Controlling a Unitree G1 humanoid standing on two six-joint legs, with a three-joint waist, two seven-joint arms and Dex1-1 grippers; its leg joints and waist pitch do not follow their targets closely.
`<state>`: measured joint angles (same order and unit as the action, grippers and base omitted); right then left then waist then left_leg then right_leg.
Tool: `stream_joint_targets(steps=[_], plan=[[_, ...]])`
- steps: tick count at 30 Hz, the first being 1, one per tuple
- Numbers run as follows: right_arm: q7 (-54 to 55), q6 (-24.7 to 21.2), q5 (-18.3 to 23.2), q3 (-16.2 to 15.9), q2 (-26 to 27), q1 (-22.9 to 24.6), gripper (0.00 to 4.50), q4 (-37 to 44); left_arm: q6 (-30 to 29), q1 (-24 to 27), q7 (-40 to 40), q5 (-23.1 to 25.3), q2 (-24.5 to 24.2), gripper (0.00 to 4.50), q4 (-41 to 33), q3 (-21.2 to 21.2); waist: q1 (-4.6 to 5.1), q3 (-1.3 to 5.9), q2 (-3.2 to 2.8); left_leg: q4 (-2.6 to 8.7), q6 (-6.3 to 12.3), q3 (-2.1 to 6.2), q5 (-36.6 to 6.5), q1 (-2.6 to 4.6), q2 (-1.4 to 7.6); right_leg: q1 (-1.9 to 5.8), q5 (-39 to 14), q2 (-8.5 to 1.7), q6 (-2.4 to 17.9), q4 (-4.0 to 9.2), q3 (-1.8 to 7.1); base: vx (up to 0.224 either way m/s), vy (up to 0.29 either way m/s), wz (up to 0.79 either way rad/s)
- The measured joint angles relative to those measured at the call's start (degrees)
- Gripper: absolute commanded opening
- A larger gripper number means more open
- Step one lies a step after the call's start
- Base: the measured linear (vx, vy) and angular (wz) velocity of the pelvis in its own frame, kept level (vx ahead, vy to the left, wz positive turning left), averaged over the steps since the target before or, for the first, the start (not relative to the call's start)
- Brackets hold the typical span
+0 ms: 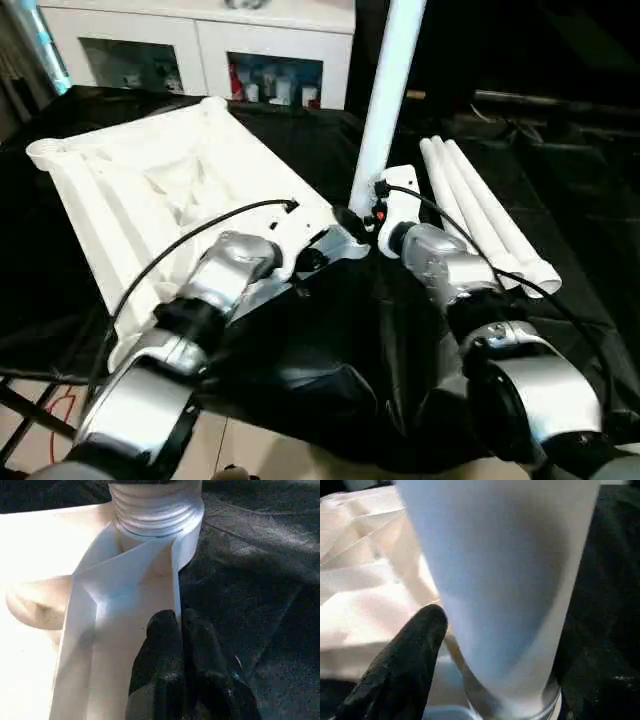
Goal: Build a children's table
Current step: Insert table leg to table base
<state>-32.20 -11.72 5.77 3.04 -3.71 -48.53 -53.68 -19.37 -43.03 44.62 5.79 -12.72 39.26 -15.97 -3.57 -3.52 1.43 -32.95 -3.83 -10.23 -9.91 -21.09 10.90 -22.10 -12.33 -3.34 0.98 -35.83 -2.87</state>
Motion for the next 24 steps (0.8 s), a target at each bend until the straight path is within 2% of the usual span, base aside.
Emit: stream_joint_targets(steps=[3, 9, 15, 18, 24], plan=[[-5.15, -1.14, -0.92, -2.44, -2.28, 1.95, 3.64, 4.24, 0.79, 1.11, 2.16, -0.27, -1.47, 0.0, -2.2, -0.11, -0.06, -0.18, -0.31, 0.03, -0.01, 0.0, 0.03, -0.13, 0.04, -0.05, -0.05, 0.01, 0.03, 0.14, -0.1, 0.0, 0.0, 0.0], [-13.29, -2.82, -1.47, -5.49, -6.62, 4.68, 3.64, 9.63, 2.6, 2.53, 6.35, -0.68, -3.31, 0.0, -4.76, -0.66, -0.38, -0.24, -0.41, -0.02, 0.29, 0.0, 0.02, -0.4, 0.05, -0.04, -0.09, 0.01, 0.08, 0.58, -0.17, 0.0, 0.0, 0.0], [-22.95, -5.27, -1.6, -9.26, -12.45, 9.32, 3.64, 16.95, 6.18, 6.24, 12.9, -1.79, -6.69, 0.0, -9.51, -1.83, -1.8, -0.29, -0.49, -0.03, 0.41, -0.02, 0.0, -0.42, 0.11, -0.03, -0.09, 0.01, 0.08, 0.6, -0.28, 0.0, 0.0, 0.0], [-25.22, -5.68, -1.81, -10.83, -13.5, 11.53, 3.64, 17.93, 6.93, 7.26, 15.71, -2.27, -7.54, 0.0, -11.34, -2.51, -2.39, -0.5, -0.83, -0.18, 0.24, -0.03, -0.1, -0.47, 0.11, 0.0, -0.09, -0.04, 0.08, 0.57, -0.3, 0.0, 0.0, 0.0], [-25.83, -6.73, -1.97, -11.95, -14.04, 12.03, 3.64, 19.82, 7.32, 7.34, 16.89, -2.29, -8.14, 0.0, -11.51, -2.95, -2.31, -0.53, -0.92, -0.36, 0.23, -0.04, -0.09, -0.47, 0.14, 0.0, -0.09, -0.05, 0.08, 0.36, -0.3, 0.0, 0.0, 0.0]])
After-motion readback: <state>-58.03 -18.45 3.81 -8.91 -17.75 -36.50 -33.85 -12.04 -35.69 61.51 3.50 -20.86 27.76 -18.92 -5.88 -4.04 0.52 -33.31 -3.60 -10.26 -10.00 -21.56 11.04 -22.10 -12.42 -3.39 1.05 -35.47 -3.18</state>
